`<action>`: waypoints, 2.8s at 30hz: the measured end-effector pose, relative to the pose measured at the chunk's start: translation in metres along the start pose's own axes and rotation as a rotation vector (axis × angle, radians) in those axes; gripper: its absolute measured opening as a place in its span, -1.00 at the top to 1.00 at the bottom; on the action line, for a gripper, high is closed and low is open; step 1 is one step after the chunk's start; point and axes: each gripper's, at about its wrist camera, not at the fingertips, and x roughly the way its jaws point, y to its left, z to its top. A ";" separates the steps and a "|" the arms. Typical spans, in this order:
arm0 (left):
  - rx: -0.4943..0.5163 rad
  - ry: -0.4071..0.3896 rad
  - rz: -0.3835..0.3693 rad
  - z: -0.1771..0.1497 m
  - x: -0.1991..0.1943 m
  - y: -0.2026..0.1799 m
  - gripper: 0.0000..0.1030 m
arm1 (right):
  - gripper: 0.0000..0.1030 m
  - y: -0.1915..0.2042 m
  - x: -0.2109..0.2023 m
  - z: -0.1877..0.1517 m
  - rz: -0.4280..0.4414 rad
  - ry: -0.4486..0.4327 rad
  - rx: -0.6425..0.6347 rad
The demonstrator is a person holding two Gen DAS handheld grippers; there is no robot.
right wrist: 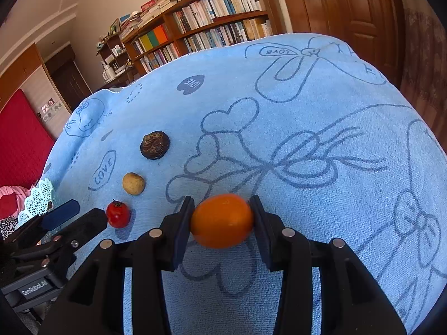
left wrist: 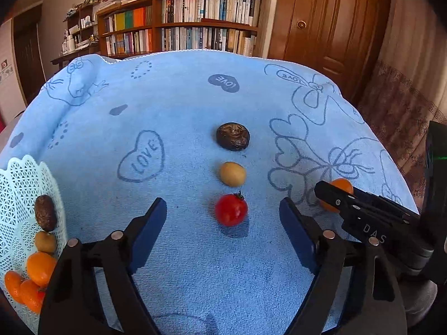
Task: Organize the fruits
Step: 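Grasp the remaining red tomato with the left tool while the right tool holds the orange, then lower the red tomato into the mint basket and open the left tool, then carry the orange into the mint basket and open the right tool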
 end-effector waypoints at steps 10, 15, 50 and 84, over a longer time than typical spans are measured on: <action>-0.020 0.066 -0.060 -0.003 0.037 0.000 -0.07 | 0.19 0.001 0.001 -0.001 0.000 0.002 -0.002; -0.036 0.057 -0.066 -0.003 0.036 0.004 0.23 | 0.19 0.001 0.001 -0.001 0.000 0.001 -0.002; -0.098 -0.109 0.157 -0.018 -0.061 0.050 0.44 | 0.19 -0.002 -0.004 0.000 0.000 -0.014 -0.003; -0.303 -0.140 0.372 -0.054 -0.101 0.144 -0.24 | 0.19 -0.001 -0.004 0.000 0.000 -0.012 -0.008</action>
